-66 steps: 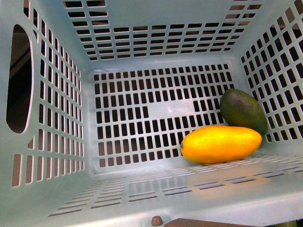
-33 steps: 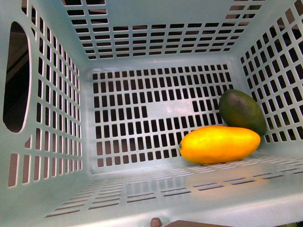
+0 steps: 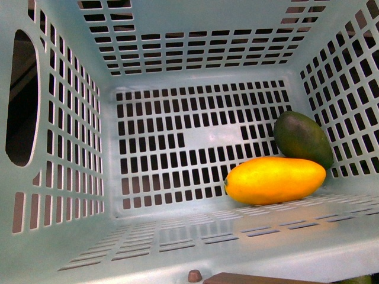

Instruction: Pick mango and avocado into basket

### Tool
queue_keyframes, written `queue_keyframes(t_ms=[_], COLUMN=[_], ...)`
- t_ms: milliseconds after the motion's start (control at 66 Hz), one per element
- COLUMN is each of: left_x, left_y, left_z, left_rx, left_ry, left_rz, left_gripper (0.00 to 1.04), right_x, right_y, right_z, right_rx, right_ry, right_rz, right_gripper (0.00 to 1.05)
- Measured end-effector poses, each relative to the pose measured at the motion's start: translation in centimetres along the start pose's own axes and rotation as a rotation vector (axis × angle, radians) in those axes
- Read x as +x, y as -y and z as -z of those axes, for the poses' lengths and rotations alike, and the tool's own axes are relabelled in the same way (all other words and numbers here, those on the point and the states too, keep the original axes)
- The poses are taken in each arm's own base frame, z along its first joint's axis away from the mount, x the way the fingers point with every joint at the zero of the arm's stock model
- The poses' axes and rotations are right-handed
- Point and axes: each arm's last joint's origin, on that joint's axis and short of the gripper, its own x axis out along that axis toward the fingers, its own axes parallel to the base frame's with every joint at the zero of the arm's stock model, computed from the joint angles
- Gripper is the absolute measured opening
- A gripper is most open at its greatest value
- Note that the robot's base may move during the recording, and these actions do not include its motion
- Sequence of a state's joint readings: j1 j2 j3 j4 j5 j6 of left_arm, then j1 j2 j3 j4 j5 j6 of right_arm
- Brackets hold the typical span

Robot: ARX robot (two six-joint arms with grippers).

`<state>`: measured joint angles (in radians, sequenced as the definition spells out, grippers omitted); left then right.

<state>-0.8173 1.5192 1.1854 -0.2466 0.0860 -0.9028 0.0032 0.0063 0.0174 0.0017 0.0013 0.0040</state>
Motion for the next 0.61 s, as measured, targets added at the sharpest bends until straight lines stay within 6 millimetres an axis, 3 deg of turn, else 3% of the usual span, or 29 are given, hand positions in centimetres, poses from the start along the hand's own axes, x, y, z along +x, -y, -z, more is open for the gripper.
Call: queue_keyframes(t_ms=[61,227,318,454,606], left_x=[0.0,0.0,0.3,0.0,0.6], left_y=[0.0,0.0,0.3,-0.4,-2.7], left_z=[0.0,0.0,-0.2,-2.4,-5.1], left_rx=[0.000,0.000,-0.091,-0.261,-0.300], left_ry=[0.000,-0.002,0.228,0.576,0.622], left_rz=[0.000,0.001,-0.016,-0.071,-0.099], left_gripper=[0.14,0.14,0.14,0.14,0.14], right_x=[0.0,0.0,0.0,0.0,0.0], right_y=[0.0,0.0,0.0,0.0,0.0], right_z=[0.0,0.0,0.0,0.0,0.0], right_rx=[0.000,0.000,0.000,0.000,-0.001], right_ry=[0.000,0.000,0.000,0.000,0.000], right_rz=[0.000,0.000,-0.001,0.001,0.001], right_gripper=[0.73,0.98,0.96,0.96,0.96])
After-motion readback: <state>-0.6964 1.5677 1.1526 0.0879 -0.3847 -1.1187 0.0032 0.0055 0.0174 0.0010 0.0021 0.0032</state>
